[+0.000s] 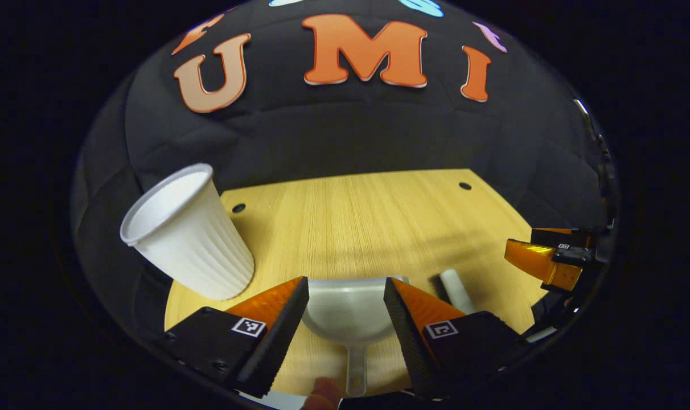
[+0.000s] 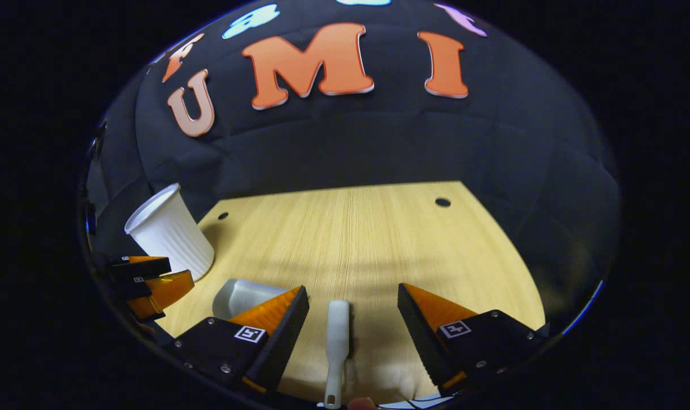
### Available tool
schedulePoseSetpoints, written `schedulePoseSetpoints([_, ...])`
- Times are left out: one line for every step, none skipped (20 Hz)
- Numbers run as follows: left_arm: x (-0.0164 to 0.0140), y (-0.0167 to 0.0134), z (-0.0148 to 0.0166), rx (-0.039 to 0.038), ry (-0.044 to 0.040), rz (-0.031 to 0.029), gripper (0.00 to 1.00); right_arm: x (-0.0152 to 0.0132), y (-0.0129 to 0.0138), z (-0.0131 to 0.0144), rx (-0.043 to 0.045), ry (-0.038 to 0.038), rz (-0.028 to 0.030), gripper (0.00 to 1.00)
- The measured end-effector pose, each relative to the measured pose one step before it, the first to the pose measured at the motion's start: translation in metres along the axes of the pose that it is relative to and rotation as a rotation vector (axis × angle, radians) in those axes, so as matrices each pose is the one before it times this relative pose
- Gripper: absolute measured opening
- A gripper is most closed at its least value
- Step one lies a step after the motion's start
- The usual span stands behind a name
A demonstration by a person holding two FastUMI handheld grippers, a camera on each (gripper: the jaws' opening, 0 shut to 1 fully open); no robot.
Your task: Pick up the small broom and dustpan from the desktop, sweep the trash into the dustpan with the broom, and then empty the trash into the garbage bin.
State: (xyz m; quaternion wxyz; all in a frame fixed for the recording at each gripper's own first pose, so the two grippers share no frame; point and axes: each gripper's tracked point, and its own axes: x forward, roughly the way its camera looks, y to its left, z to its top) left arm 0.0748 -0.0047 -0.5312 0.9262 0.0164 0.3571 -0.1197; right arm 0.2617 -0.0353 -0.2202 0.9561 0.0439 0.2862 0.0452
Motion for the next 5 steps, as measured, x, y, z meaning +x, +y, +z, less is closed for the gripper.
schedulePoseSetpoints([0.00064,0.00083,-0.00025,-0.00231,-0.05389,0.01029,0.86,-0.00356,-0.00162,0.01731,0.00218,-0.06434,-0.00566,0.95])
schedulePoseSetpoints([-0.00079,0.00089,0.00193,0.00536,-0.05195,0.00622,0.86,-0.00744,-0.00083,0.01714,0.00483,-0.0532,-0.00065,0.94])
schedulePoseSetpoints([0.00235,0.00106,-0.0001,0.00999,-0.05396,0.01035,0.86,-0.0045,0.0021,0.01501,0.00932,-0.0408,-0.00259,0.94])
schedulePoseSetpoints([0.00116,-0.00018,0.00119,0.00586,-0.0505,0.01208,0.85,-0.00984,0.00382,0.01664,0.01511,-0.04456,0.00471,0.94])
schedulePoseSetpoints([-0.00004,0.00177,0.0015,-0.00097,-0.05534,0.01054,0.85,-0.00487,0.00324,0.01794,0.00433,-0.05418,-0.00082,0.94])
